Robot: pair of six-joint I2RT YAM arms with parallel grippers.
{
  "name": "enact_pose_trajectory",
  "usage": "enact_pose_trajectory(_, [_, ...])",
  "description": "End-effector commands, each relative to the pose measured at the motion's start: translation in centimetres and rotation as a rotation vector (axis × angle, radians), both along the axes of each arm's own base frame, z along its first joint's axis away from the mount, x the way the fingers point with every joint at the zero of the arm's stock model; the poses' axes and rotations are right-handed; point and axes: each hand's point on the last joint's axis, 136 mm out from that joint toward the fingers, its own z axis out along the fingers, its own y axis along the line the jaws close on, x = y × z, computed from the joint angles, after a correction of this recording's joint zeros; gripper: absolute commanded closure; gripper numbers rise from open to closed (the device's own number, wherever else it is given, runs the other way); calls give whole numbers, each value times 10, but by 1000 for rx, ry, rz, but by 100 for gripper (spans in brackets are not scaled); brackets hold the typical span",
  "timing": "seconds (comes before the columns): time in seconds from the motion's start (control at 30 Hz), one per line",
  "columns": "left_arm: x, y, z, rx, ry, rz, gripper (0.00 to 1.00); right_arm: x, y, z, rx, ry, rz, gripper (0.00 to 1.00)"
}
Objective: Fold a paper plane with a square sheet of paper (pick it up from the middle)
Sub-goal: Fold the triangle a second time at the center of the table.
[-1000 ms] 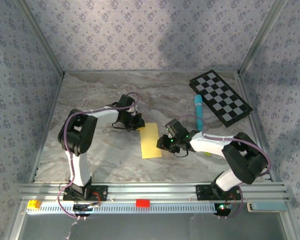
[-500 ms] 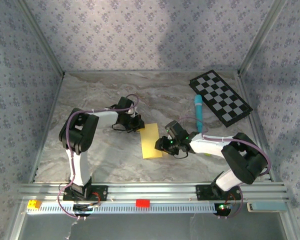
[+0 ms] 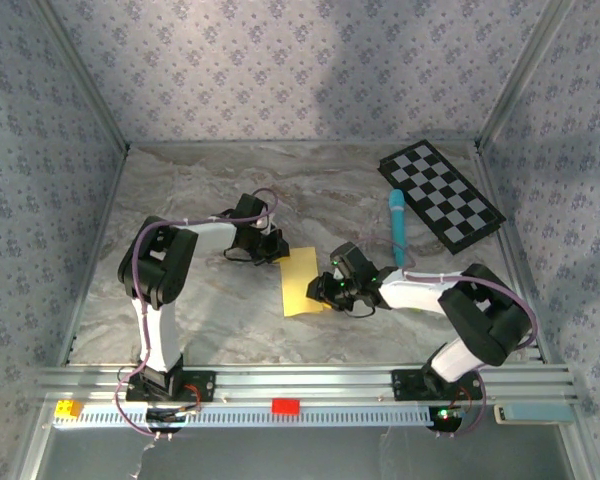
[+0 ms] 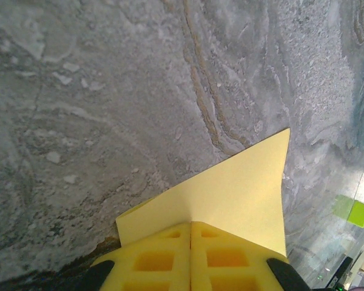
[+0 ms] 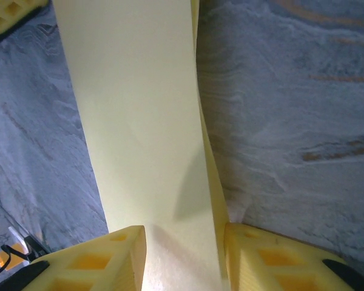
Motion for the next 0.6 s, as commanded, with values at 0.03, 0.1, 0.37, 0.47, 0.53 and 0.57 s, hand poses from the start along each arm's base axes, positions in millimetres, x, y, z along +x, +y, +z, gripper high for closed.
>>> enact_pose_trajectory(0.03, [-13, 13, -19, 75, 52, -17, 93, 5, 1, 1, 26, 8, -17, 60])
enact_pose_trajectory(0.1, [-12, 12, -18, 74, 51, -19, 93, 4, -1, 1, 18, 12, -21, 60])
enact_pose_trajectory(0.37, [-10, 11, -16, 72, 47, -20, 93, -2, -11, 2, -28, 19, -24, 61])
enact_pose_trajectory(0.47, [-10, 11, -16, 73, 48, -22, 93, -4, -13, 3, -40, 27, -20, 62])
enact_pose_trajectory(0.53, [-10, 11, -16, 74, 49, -21, 93, -4, -12, 5, -39, 21, -11, 62])
enact_pose_trajectory(0.57, [-10, 11, -15, 72, 47, -21, 93, -3, -11, 6, -32, 18, -10, 62])
